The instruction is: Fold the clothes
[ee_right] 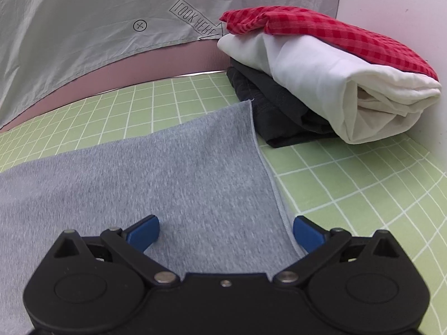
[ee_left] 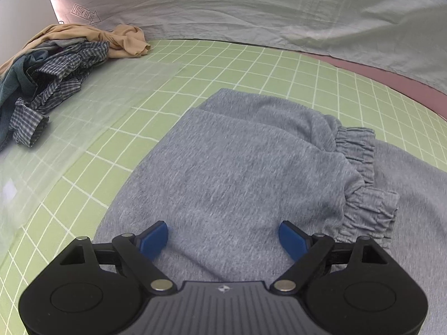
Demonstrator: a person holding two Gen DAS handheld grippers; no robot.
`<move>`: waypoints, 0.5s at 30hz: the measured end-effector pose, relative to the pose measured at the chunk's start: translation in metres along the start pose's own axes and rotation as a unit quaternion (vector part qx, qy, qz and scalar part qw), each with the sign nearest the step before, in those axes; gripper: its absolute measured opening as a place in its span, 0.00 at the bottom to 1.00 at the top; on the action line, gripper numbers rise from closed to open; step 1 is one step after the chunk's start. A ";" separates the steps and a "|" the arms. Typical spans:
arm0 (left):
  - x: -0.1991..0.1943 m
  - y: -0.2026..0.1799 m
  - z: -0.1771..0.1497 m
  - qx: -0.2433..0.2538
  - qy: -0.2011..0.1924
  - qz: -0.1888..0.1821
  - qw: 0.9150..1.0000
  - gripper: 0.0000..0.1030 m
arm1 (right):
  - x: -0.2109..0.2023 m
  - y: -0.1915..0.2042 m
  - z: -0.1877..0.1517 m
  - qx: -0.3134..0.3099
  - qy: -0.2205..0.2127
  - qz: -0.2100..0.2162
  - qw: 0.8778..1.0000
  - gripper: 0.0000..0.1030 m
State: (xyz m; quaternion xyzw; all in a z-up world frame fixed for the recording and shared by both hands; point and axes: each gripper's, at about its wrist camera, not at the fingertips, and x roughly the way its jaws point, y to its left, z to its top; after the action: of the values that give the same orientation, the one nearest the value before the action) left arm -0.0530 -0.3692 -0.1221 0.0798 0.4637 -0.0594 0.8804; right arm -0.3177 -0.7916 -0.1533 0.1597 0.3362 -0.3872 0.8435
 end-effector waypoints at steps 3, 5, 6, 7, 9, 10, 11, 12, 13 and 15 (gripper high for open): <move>0.004 -0.004 0.000 -0.002 -0.003 0.009 1.000 0.94 | 0.002 0.001 -0.001 0.001 -0.005 0.001 1.000 1.00; 0.007 -0.003 0.001 -0.010 0.000 0.011 1.000 0.98 | 0.003 0.001 0.000 0.002 -0.003 0.001 1.000 1.00; 0.009 -0.002 0.002 -0.018 0.003 0.010 1.000 1.00 | 0.003 0.000 0.000 0.003 -0.001 0.001 1.000 1.00; 0.011 -0.001 0.002 -0.025 0.005 0.006 1.000 1.00 | 0.003 0.000 0.000 0.004 0.000 0.000 1.000 1.00; 0.013 0.002 0.003 -0.036 0.006 0.000 0.999 1.00 | 0.003 0.001 0.000 0.006 0.002 -0.003 1.000 1.00; 0.013 0.001 0.003 -0.037 0.006 0.000 0.999 1.00 | 0.003 0.002 0.000 0.007 0.004 -0.005 1.000 1.00; 0.013 0.001 0.002 -0.038 0.005 -0.001 0.999 1.00 | 0.003 0.003 0.001 0.009 0.008 -0.005 1.000 0.99; 0.013 0.001 0.002 -0.039 0.004 -0.002 0.999 1.00 | 0.003 0.004 0.002 0.010 0.013 -0.005 1.000 0.98; 0.013 0.002 0.001 -0.040 0.002 -0.002 0.999 1.00 | 0.002 0.004 0.003 0.007 0.011 0.000 1.000 0.85; 0.013 0.002 0.000 -0.042 -0.001 -0.002 0.999 1.00 | -0.002 0.009 0.004 -0.001 0.003 0.010 1.000 0.41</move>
State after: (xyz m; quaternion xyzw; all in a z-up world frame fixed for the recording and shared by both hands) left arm -0.0449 -0.3681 -0.1329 0.0417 0.4649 -0.0423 0.8834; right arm -0.3100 -0.7873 -0.1488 0.1635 0.3375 -0.3784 0.8463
